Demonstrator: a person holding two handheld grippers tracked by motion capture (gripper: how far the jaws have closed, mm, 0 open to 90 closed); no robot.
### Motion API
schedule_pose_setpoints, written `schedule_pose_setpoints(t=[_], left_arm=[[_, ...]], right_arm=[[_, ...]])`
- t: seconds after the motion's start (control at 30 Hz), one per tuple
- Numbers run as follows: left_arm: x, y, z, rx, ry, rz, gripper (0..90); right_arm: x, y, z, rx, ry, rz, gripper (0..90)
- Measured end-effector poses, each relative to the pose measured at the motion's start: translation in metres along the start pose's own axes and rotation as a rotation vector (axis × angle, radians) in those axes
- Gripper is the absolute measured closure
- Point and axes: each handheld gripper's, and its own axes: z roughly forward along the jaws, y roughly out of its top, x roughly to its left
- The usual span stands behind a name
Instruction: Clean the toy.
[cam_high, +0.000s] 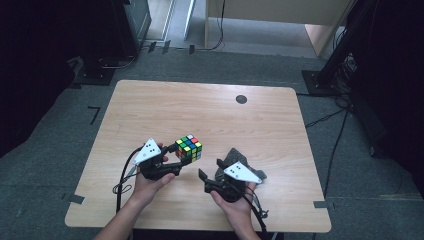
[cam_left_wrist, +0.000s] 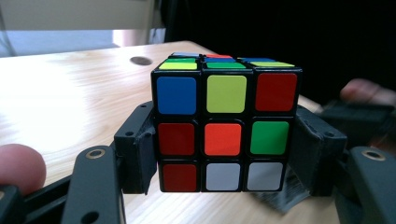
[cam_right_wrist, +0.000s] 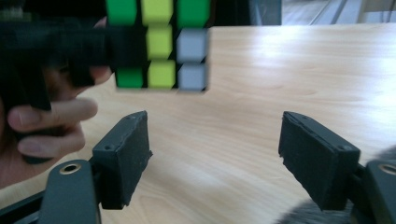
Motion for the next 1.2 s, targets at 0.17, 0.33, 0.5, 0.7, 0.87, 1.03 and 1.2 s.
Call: schedule_pose_setpoints(t=[0.17, 0.33, 0.5, 0.7, 0.87, 1.03, 1.2], left_arm=[[-0.009, 0.001, 0.002, -0.041, -0.039, -0.055, 34.1], [-0.012, 0.0, 0.004, -0.053, -0.072, -0.087, 34.1], [-0.018, -0.004, 0.01, -0.041, -0.098, -0.106, 34.0], [-0.025, -0.006, 0.015, -0.031, -0.144, -0.13, 33.9], [-0.026, -0.007, 0.017, -0.027, -0.153, -0.136, 33.7], [-0.024, -0.006, 0.016, -0.023, -0.16, -0.139, 32.2], [-0.015, 0.003, 0.003, -0.1, -0.143, -0.146, 27.4]], right_arm=[[0.014, -0.003, 0.011, -0.029, 0.01, -0.016, 22.3], [0.021, -0.005, 0.014, -0.071, 0.007, -0.031, 21.2], [0.022, -0.005, 0.014, -0.123, -0.003, -0.054, 24.7], [0.023, -0.002, 0.01, -0.178, -0.053, -0.072, 29.7], [0.025, -0.002, 0.006, -0.192, -0.089, -0.095, 33.0], [0.024, -0.002, 0.006, -0.169, -0.097, -0.122, 34.4], [0.017, -0.004, 0.007, -0.115, -0.109, -0.128, 34.5]])
